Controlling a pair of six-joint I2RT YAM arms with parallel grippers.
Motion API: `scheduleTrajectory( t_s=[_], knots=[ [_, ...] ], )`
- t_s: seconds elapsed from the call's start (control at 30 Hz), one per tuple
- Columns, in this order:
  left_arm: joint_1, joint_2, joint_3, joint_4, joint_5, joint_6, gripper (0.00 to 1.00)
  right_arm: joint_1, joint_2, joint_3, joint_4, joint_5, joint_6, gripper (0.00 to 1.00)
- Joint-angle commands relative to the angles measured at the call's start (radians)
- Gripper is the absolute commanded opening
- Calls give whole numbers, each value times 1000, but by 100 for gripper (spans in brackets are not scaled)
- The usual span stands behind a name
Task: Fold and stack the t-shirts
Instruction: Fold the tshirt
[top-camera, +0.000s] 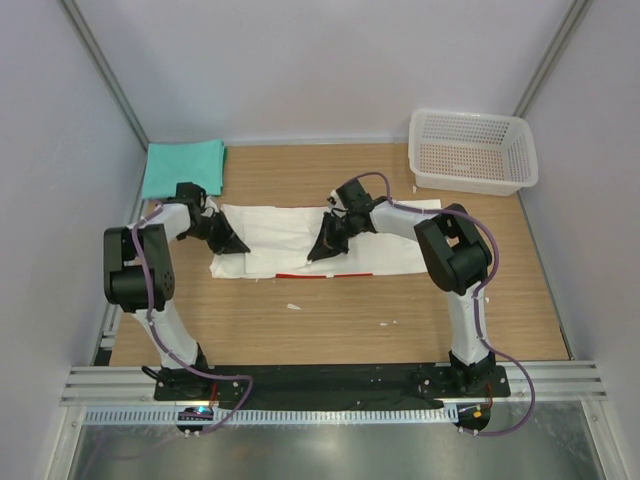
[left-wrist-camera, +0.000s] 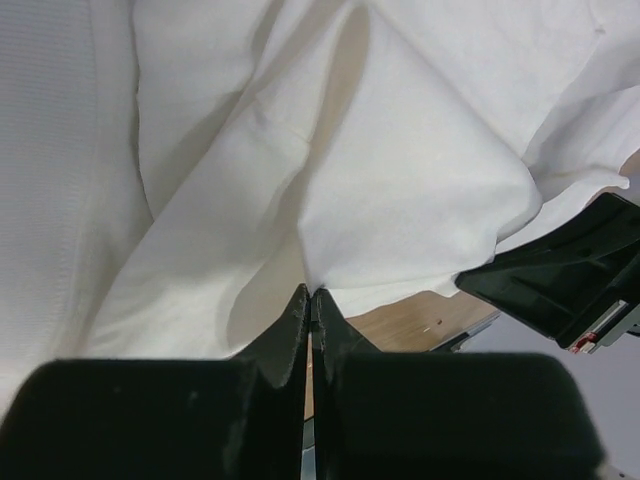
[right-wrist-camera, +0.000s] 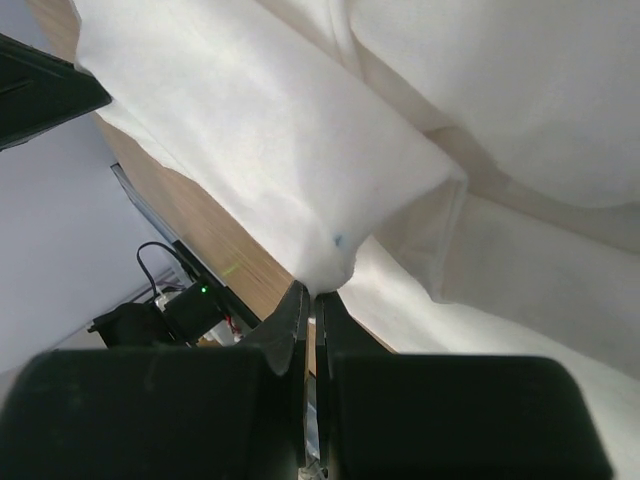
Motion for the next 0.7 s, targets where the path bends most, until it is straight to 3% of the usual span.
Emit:
scheduleTrajectory(
  t_s=[0.0,0.33,0.43,0.67],
  knots=[
    [0,-72,30,-40,-26,-18,0,-12,-14,11,-12,-9,-28,1],
    [0,43,47,-72,-66,25,4,-15,24,29,-17,0,-52,2],
    [0,80,57,-41,-63,37,10,-15,52,60,-26,2,-57,3],
    [-2,62,101,-41,-83,54,36,-15,46,118,-135,68,-149,12]
  ],
)
